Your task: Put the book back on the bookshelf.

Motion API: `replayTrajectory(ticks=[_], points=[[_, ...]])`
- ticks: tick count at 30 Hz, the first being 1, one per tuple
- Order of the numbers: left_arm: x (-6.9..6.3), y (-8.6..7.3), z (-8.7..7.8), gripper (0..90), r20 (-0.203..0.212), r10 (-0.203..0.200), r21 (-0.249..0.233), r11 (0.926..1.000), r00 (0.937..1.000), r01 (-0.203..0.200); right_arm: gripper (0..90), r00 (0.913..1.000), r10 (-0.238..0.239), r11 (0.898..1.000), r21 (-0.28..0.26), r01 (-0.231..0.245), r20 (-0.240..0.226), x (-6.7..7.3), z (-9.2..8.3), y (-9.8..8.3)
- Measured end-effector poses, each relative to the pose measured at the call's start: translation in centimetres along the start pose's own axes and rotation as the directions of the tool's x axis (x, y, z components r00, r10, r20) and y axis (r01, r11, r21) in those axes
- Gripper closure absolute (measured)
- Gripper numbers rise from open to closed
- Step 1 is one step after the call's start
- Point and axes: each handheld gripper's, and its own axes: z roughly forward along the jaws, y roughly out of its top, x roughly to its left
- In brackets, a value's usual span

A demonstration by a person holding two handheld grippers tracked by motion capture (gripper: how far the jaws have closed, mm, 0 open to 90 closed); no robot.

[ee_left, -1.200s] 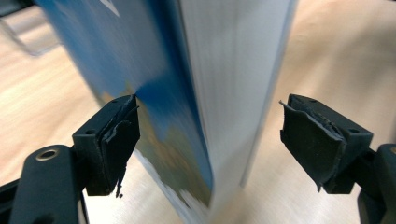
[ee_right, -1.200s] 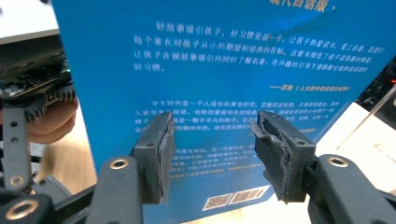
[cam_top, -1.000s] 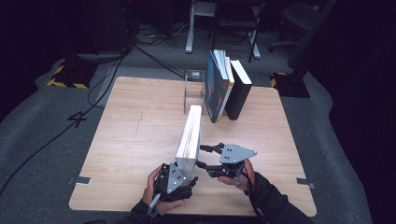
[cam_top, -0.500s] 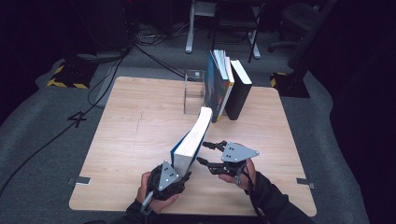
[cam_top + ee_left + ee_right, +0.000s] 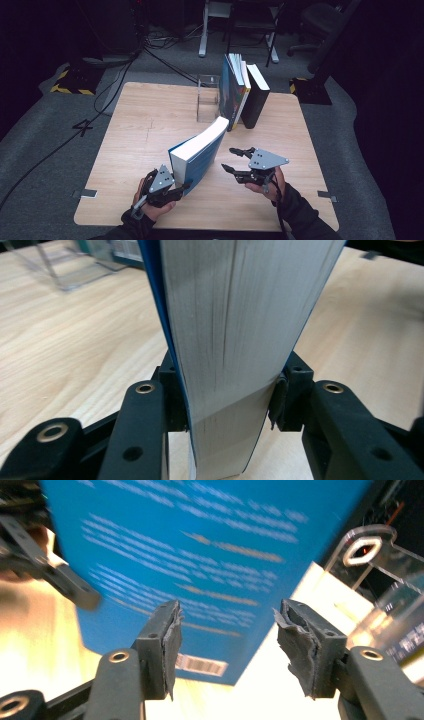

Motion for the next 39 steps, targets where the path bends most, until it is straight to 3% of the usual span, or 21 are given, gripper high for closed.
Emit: replayTrajectory(ticks=[5,10,15,19,24,26,29,31,33,36,39], points=[[0.8,-0.3,-0.9,59.2,0.084,0.031,0.015,0.9994,0.996,-0.032,35.9,0.9982,0.035,0.999,0.037,-0.033,-0.049,-0.5,0.3,-1.0],[1.6,-0.5,-1.8,59.1,0.146,0.051,0.032,0.9979,0.988,-0.056,32.8,0.9931,0.036,0.999,0.044,-0.031,-0.111,-0.5,1.1,-1.2],[1.7,-0.5,-1.9,58.7,0.16,0.065,0.042,0.9965,0.985,-0.073,31.6,0.9859,0.04,0.999,0.039,-0.034,-0.162,-0.6,2.4,-1.4],[1.8,-0.5,-1.9,58.4,0.157,0.076,0.044,0.9955,0.9847,-0.084,30.4,0.9841,0.033,0.999,0.044,-0.025,-0.174,-0.8,3.7,-1.5],[1.6,-0.6,-1.8,56.7,0.164,0.088,0.053,0.9937,0.9825,-0.098,27.6,0.976,0.037,0.999,0.043,-0.029,-0.215,-1.4,4.8,-1.5],[1.5,-0.7,-1.8,55.9,0.157,0.095,0.054,0.9931,0.983,-0.104,23.2,0.9651,0.046,0.998,0.042,-0.036,-0.258,-1.7,5.6,-1.4],[1.5,-0.7,-1.9,56.0,0.131,0.103,0.055,0.9923,0.986,-0.111,23.6,0.9542,0.044,0.999,0.042,-0.033,-0.296,-1.6,6.3,-1.4],[1.5,-0.8,-1.9,55.7,0.095,0.1,0.06,0.9925,0.9904,-0.106,25.6,0.9574,0.047,0.998,0.047,-0.036,-0.285,-1.4,6.5,-1.4],[1.5,-0.8,-2.0,47.9,0.017,0.092,0.072,0.9931,0.9956,-0.093,32.3,0.9566,0.063,0.997,0.048,-0.052,-0.285,-1.7,6.3,-1.5],[1.5,-0.8,-1.8,45.9,-0.036,0.085,0.086,0.9929,0.9957,-0.082,38.7,0.9546,0.068,0.997,0.047,-0.056,-0.29,-1.9,5.9,-1.7],[1.5,-0.7,-1.7,42.2,-0.064,0.094,0.093,0.9918,0.9936,-0.088,46.0,0.9528,0.036,0.999,0.048,-0.023,-0.302,-1.5,4.9,-1.7]])
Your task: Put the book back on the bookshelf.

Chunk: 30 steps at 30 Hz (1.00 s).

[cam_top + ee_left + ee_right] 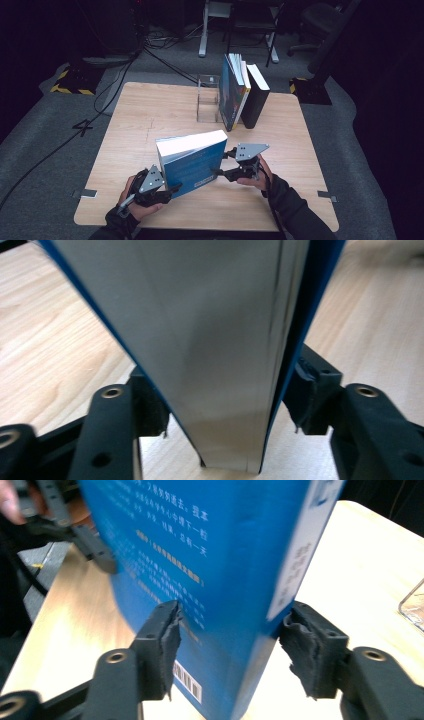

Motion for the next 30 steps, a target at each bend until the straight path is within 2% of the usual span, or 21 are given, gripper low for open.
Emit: replayTrajectory(ticks=[1,5,8,11,13,18,21,22,26,27,28,29,30], points=[[0.0,0.0,0.0,42.2,-0.007,0.003,0.0,1.0,1.0,-0.003,46.0,1.0,0.0,1.0,0.0,0.0,0.0,0.0,0.0,0.0],[-0.2,0.1,0.0,37.6,-0.007,0.021,0.003,0.9998,0.9998,-0.021,50.1,0.9983,-0.049,0.999,0.017,0.049,-0.032,1.1,-1.3,0.1],[-0.2,0.0,0.0,36.5,-0.006,0.034,-0.002,0.9994,0.9994,-0.034,48.1,0.9932,-0.112,0.993,0.019,0.113,-0.032,1.8,-1.5,1.1],[0.0,0.0,0.1,34.6,-0.014,0.03,-0.003,0.9995,0.9994,-0.03,47.3,0.9903,-0.129,0.991,-0.051,0.126,-0.052,2.3,-1.7,3.2],[0.0,0.0,0.1,33.1,-0.031,0.024,-0.003,0.9997,0.9992,-0.024,47.6,0.9889,-0.139,0.989,-0.058,0.136,-0.053,2.6,-1.5,4.0],[0.3,0.2,0.5,28.4,-0.089,0.021,0.0,0.9998,0.9958,-0.021,57.7,0.9871,-0.14,0.988,-0.07,0.134,-0.078,3.2,-1.6,4.1],[0.6,0.4,1.1,26.2,-0.103,0.014,0.008,0.9999,0.9946,-0.014,58.8,0.9895,-0.137,0.99,-0.051,0.135,-0.045,3.7,-1.8,4.3],[0.6,0.5,1.5,25.2,-0.103,0.019,0.012,0.9998,0.9945,-0.018,59.1,0.9907,-0.133,0.99,-0.042,0.131,-0.029,3.9,-1.9,4.3],[0.5,1.0,2.6,20.8,-0.096,0.046,0.018,0.9988,0.9943,-0.045,59.6,0.9945,-0.104,0.994,-0.044,0.104,-0.012,3.9,-2.3,4.0],[0.4,1.3,3.3,20.6,-0.079,0.054,0.01,0.9985,0.9954,-0.053,59.6,0.9957,-0.093,0.995,-0.037,0.093,0.01,3.9,-2.9,3.8],[0.4,1.3,3.3,20.7,-0.079,0.054,0.01,0.9985,0.9954,-0.053,59.6,0.996,-0.087,0.996,-0.03,0.088,0.019,4.0,-3.3,3.7],[0.5,1.7,4.0,20.6,-0.053,0.069,0.01,0.9976,0.9962,-0.069,59.6,0.9962,-0.082,0.996,-0.024,0.083,0.028,4.0,-3.6,3.6],[0.5,1.9,4.3,20.6,-0.044,0.077,0.007,0.997,0.9961,-0.077,59.5,0.9957,-0.082,0.996,-0.014,0.083,0.041,4.1,-4.0,3.5]])
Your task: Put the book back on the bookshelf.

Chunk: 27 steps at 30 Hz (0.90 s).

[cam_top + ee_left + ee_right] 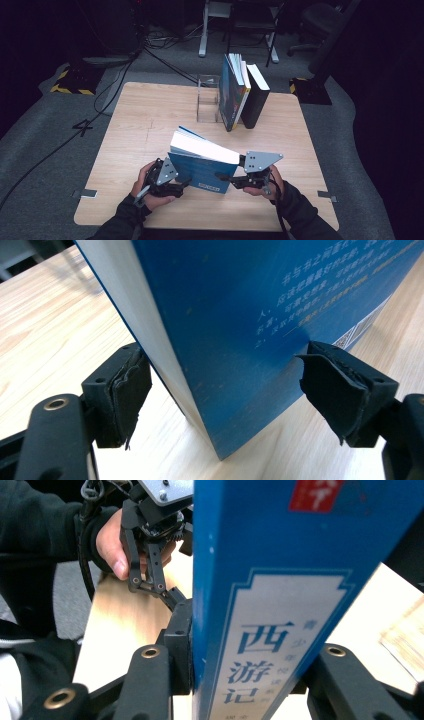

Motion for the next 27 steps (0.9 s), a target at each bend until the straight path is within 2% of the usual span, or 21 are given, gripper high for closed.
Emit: replayTrajectory(ticks=[2,4,7,9,18,20,23,27], points=[[-0.1,0.5,0.7,20.7,0.014,0.013,0.003,0.9999,0.9998,-0.013,59.3,0.9998,0.004,1.0,0.018,-0.005,0.018,0.1,-0.7,-0.1],[-0.4,1.1,1.5,21.2,0.025,0.044,0.008,0.999,0.9987,-0.045,58.9,0.9992,0.003,1.0,0.031,-0.004,0.041,0.2,-1.5,-0.2],[-0.5,1.7,2.3,21.7,0.038,0.054,0.006,0.9985,0.9978,-0.054,58.1,0.9977,0.006,0.999,0.04,-0.009,0.068,0.3,-2.4,-0.6],[-0.4,1.9,2.7,21.2,0.045,0.053,0.004,0.9986,0.9976,-0.053,57.1,0.997,0.024,0.999,0.032,-0.027,0.073,0.3,-2.7,-0.7],[0.4,2.6,4.0,21.6,0.061,0.055,-0.006,0.9985,0.9966,-0.055,49.5,0.994,0.068,0.998,-0.006,-0.068,0.085,0.0,-2.4,-0.3],[0.4,2.7,4.4,23.8,0.064,0.052,-0.012,0.9986,0.9966,-0.051,46.9,0.9907,0.079,0.997,-0.003,-0.079,0.111,0.1,-2.1,-0.2],[0.6,2.9,4.8,23.9,0.059,0.051,-0.012,0.9987,0.9969,-0.05,48.3,0.9819,0.089,0.996,0.005,-0.091,0.167,0.0,-1.8,-0.1],[0.9,3.0,5.2,22.3,0.065,0.056,-0.02,0.9983,0.9963,-0.055,50.1,0.9771,0.108,0.994,-0.004,-0.109,0.183,-0.4,-1.6,0.0]])
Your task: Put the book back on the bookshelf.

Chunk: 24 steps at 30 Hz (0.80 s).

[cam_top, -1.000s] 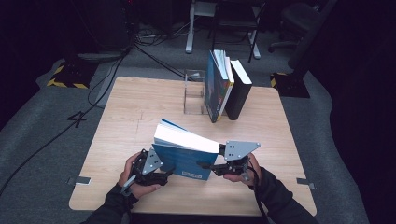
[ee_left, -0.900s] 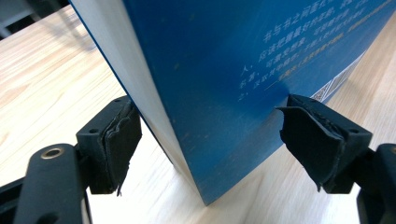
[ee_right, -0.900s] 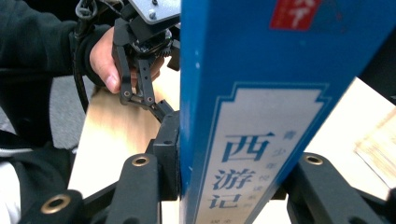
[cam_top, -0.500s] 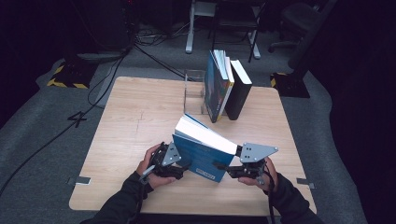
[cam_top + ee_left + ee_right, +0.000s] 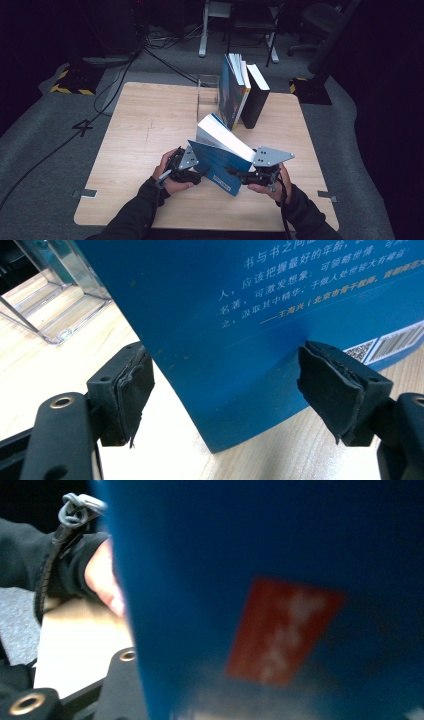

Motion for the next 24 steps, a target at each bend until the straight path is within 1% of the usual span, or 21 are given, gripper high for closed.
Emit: replayTrajectory(ticks=[2,3,5,6,8,9,11,12,13,16,17,18,19,20,21,22,23,24], points=[[0.0,0.1,0.1,21.7,0.0,0.001,0.0,1.0,1.0,-0.001,51.7,1.0,0.0,1.0,-0.003,0.0,0.009,0.0,0.1,0.2],[0.1,0.1,0.2,21.8,-0.002,0.007,-0.002,1.0,1.0,-0.007,53.8,0.9998,-0.002,1.0,-0.006,0.002,0.022,-0.1,0.1,0.3],[0.1,0.1,0.3,22.0,0.003,-0.001,-0.006,1.0,1.0,0.001,56.8,0.9993,0.005,1.0,-0.006,-0.005,0.037,-0.3,0.2,0.4],[0.2,0.1,0.3,22.1,0.005,0.002,-0.006,1.0,1.0,-0.002,57.9,0.9988,0.009,1.0,-0.005,-0.008,0.048,-0.5,0.1,0.4],[0.2,0.0,0.3,23.0,0.009,-0.008,-0.004,1.0,0.9999,0.008,58.7,0.9982,0.032,0.999,-0.013,-0.031,0.051,-0.7,0.1,0.3],[0.3,0.0,0.2,24.4,0.015,-0.011,0.003,0.9999,0.9998,0.011,58.8,0.9979,0.037,0.999,-0.016,-0.036,0.053,-0.8,0.1,0.2],[0.4,-0.3,-0.2,24.8,0.013,-0.016,0.018,0.9997,0.9998,0.016,58.9,0.9979,0.039,0.999,-0.019,-0.038,0.051,-0.9,0.1,0.2],[0.5,-0.4,-0.5,24.1,0.017,-0.026,0.023,0.9994,0.9995,0.025,58.7,0.9983,0.036,0.999,-0.019,-0.035,0.047,-0.9,0.1,0.2],[0.7,-0.7,-0.9,22.6,0.025,-0.034,0.039,0.9987,0.9991,0.033,58.3,0.9985,0.034,0.999,-0.019,-0.033,0.044,-0.9,0.1,0.2],[1.0,-1.7,-2.3,22.0,0.004,-0.064,0.072,0.9953,0.9979,0.064,56.2,0.9979,0.038,0.999,-0.031,-0.036,0.052,-0.9,0.1,0.6],[1.0,-1.7,-2.3,22.0,0.004,-0.064,0.072,0.9953,0.9979,0.064,56.2,0.9979,0.038,0.999,-0.031,-0.036,0.052,-0.9,0.1,0.6],[0.9,-2.5,-3.2,22.0,-0.011,-0.08,0.098,0.9919,0.9968,0.08,56.3,0.9979,0.042,0.998,-0.039,-0.04,0.049,-1.0,-0.1,1.1],[0.9,-2.5,-3.2,22.2,-0.011,-0.08,0.098,0.9919,0.9968,0.08,56.3,0.9979,0.042,0.998,-0.039,-0.04,0.049,-1.0,-0.1,1.1],[0.9,-3.0,-3.8,22.4,-0.016,-0.086,0.106,0.9905,0.9962,0.087,56.5,0.9986,0.036,0.999,-0.015,-0.035,0.039,-1.1,-0.1,1.6],[0.7,-3.8,-4.7,22.5,-0.017,-0.098,0.107,0.9892,0.995,0.1,56.5,0.9988,0.034,0.999,-0.009,-0.034,0.035,-1.1,-0.1,1.7],[0.7,-4.2,-5.3,22.6,-0.022,-0.105,0.107,0.9885,0.9942,0.107,56.5,0.9988,0.038,0.999,-0.007,-0.038,0.031,-1.2,-0.1,1.8],[0.7,-4.2,-5.3,22.6,-0.022,-0.105,0.107,0.9885,0.9942,0.107,56.0,0.9986,0.043,0.999,-0.01,-0.043,0.032,-1.3,-0.1,1.8],[0.6,-5.0,-6.2,22.6,-0.035,-0.119,0.11,0.9864,0.9923,0.122,55.8,0.9978,0.057,0.998,-0.025,-0.056,0.034,-1.3,-0.1,1.8]])
